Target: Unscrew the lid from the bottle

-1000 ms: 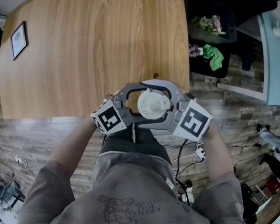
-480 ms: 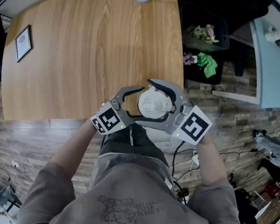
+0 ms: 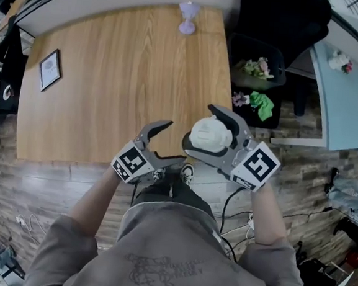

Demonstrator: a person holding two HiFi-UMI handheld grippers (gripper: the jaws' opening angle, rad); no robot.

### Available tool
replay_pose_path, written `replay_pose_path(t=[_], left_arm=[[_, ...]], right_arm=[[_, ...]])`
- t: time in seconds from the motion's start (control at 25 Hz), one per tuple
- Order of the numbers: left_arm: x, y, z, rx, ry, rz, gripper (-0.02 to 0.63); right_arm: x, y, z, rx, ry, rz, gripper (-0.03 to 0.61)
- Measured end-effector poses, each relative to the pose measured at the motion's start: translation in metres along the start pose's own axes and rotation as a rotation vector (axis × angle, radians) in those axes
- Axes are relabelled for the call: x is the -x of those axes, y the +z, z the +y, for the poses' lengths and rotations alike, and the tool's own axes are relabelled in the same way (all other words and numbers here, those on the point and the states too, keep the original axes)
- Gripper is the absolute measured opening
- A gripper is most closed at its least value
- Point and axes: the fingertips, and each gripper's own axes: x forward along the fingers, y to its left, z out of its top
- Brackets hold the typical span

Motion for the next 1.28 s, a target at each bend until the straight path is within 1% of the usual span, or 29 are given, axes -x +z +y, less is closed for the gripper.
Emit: replay_pose_path(t=[0.08,0.16,0.28,0.36,0.44,0.48,0.52,0.56,0.64,0.68,0.72,0.8,0.88,0.96,1.0,1.12,1.2,1.28], left_arm=[[0.013,0.012,0.002,0.009,0.025,-0.017,0.448],[0.027,0.026,0.005,0.013,0.057,-0.039,0.420],[0.047,0.051,0.012,-0.003,0.110,-0.076,0.321],[0.057,0.066,0.021,-0.007,0.165,-0.088,0.318],[0.067,0.077,0.031,-0.018,0.243,-0.060,0.290],[0.073,0.084,0.035,-0.029,0.276,-0.050,0.288],[0.079,0.094,0.037,-0.036,0.302,-0.054,0.266],[0.085,0.105,0.038,-0.038,0.319,-0.073,0.226],[0.094,0.129,0.037,-0.044,0.337,-0.121,0.213],[0.097,0.139,0.036,-0.055,0.344,-0.133,0.186],[0.100,0.149,0.035,-0.072,0.351,-0.135,0.181],[0.106,0.166,0.033,-0.099,0.375,-0.135,0.180],[0.114,0.181,0.034,-0.111,0.412,-0.146,0.149],[0.125,0.192,0.036,-0.093,0.458,-0.155,0.128],[0.131,0.196,0.036,-0.084,0.481,-0.158,0.121],[0.144,0.207,0.035,-0.104,0.532,-0.167,0.090],[0.150,0.210,0.034,-0.101,0.562,-0.172,0.060],[0.155,0.213,0.033,-0.111,0.579,-0.197,0.028]], right_arm=[[0.004,0.014,0.001,-0.007,-0.027,-0.029,0.488],[0.007,0.030,0.001,0.001,-0.068,-0.053,0.488],[0.014,0.057,0.000,0.036,-0.150,-0.087,0.488],[0.019,0.075,-0.002,0.056,-0.206,-0.109,0.488],[0.024,0.091,-0.004,0.067,-0.258,-0.131,0.488],[0.027,0.099,-0.004,0.070,-0.283,-0.141,0.488],[0.029,0.106,-0.004,0.071,-0.306,-0.151,0.488],[0.032,0.112,-0.003,0.071,-0.328,-0.160,0.488],[0.039,0.124,-0.002,0.067,-0.366,-0.178,0.488],[0.043,0.129,-0.002,0.063,-0.384,-0.188,0.488],[0.046,0.134,-0.002,0.059,-0.400,-0.200,0.488],[0.053,0.144,0.000,0.051,-0.428,-0.222,0.488],[0.058,0.152,0.002,0.051,-0.451,-0.238,0.488],[0.062,0.160,0.005,0.050,-0.469,-0.251,0.488],[0.064,0.163,0.007,0.049,-0.477,-0.256,0.488],[0.070,0.170,0.012,0.040,-0.501,-0.262,0.488],[0.073,0.171,0.015,0.032,-0.509,-0.267,0.488],[0.074,0.171,0.019,0.021,-0.505,-0.269,0.488]])
